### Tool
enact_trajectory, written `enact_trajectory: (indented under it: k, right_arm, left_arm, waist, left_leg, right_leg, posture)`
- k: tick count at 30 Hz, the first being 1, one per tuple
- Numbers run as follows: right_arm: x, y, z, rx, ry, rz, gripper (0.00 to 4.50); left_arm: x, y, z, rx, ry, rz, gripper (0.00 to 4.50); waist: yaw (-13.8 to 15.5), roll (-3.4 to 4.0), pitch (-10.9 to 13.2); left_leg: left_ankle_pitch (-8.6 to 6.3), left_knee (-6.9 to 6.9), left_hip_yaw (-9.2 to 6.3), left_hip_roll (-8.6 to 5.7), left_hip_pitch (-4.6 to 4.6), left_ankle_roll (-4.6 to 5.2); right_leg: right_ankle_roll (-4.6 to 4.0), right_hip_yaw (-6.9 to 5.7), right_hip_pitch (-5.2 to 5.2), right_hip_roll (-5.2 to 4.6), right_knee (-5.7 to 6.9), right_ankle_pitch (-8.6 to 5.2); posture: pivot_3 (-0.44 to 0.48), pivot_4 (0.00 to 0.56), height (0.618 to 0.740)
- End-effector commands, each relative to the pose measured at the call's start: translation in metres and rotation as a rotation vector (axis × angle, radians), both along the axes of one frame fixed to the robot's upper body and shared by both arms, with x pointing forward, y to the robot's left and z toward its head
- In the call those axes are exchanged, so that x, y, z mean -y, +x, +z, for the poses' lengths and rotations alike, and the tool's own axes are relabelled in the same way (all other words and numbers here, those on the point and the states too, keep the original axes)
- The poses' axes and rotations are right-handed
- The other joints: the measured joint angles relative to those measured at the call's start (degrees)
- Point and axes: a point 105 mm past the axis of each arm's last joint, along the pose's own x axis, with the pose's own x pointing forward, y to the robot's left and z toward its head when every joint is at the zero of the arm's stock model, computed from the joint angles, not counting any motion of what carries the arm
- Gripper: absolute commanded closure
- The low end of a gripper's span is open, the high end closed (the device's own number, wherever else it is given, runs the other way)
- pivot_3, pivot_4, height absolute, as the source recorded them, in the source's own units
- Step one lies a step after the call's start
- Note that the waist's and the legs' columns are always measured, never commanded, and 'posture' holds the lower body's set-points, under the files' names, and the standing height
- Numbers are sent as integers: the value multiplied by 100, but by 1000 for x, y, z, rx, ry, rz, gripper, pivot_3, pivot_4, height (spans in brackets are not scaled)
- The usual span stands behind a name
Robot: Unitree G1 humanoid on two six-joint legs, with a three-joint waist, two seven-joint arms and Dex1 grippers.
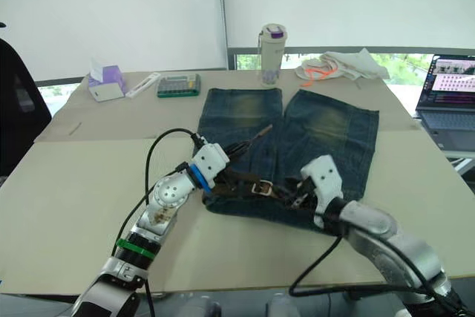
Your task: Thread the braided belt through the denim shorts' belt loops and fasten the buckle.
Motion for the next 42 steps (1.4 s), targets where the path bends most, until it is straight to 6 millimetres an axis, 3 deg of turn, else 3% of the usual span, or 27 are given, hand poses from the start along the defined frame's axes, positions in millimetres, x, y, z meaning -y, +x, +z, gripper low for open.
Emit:
enact_trajectory:
  k: [1, 4, 15, 22, 29, 35, 42]
  right_arm:
    - [-7, 3, -4, 104, -122, 49, 2447]
    - [-7, 5, -18, 108, -211, 62, 2447]
    - [-7, 16, -31, 142, -282, 22, 2447]
    - [-6, 24, -34, 179, -326, -26, 2447]
    - [-1, 28, -32, 278, -394, -89, 4485]
    - [2, 32, -21, 450, -485, -133, 4485]
    - [8, 38, -11, 727, -699, -110, 4485]
  left_arm:
    - [-7, -1, 11, 26, -12, -6, 4500]
    - [-16, 5, 10, 23, -1, 34, 4500]
    - [-22, 7, 7, -68, -64, 42, 4500]
    - [-21, -4, -3, -50, 108, -65, 4500]
    - [-20, -8, -14, -42, 296, -114, 4500]
    - [-14, -13, -17, 33, 474, -168, 4500]
    - [-8, -15, -13, 264, 743, -210, 4500]
  waist:
    - [5, -1, 0]
    - [16, -1, 1]
    - [22, -7, 3]
    - [17, -6, 2]
    - [23, -10, 1]
    - [30, -10, 1]
    - [26, -10, 1]
  left_leg:
    - [0, 0, 0, 0, 0, 0]
    - [1, 0, -1, -4, 0, -2]
    - [1, 0, -9, -6, 0, -3]
    - [2, 0, -8, -6, 4, -4]
    - [2, 0, -8, -8, 5, -4]
    - [3, 1, -4, -9, 4, -6]
    - [4, 0, 1, -12, 3, -8]
  right_leg:
    - [-1, 0, -1, 0, 0, 1]
    - [-13, 0, 0, -4, 0, 8]
    - [-15, 0, 0, -7, 0, 10]
    - [-17, -1, 0, -5, 5, 10]
    - [-17, 0, 1, -7, 4, 10]
    - [-18, 0, 0, -7, 6, 11]
    - [-17, 0, -3, -8, 6, 10]
  posture:
    - [0, 150, 740]
    - [0, 150, 740]
    - [0, 150, 740]
    - [0, 150, 740]
    - [0, 150, 740]
    - [0, 150, 740]
    - [0, 150, 740]
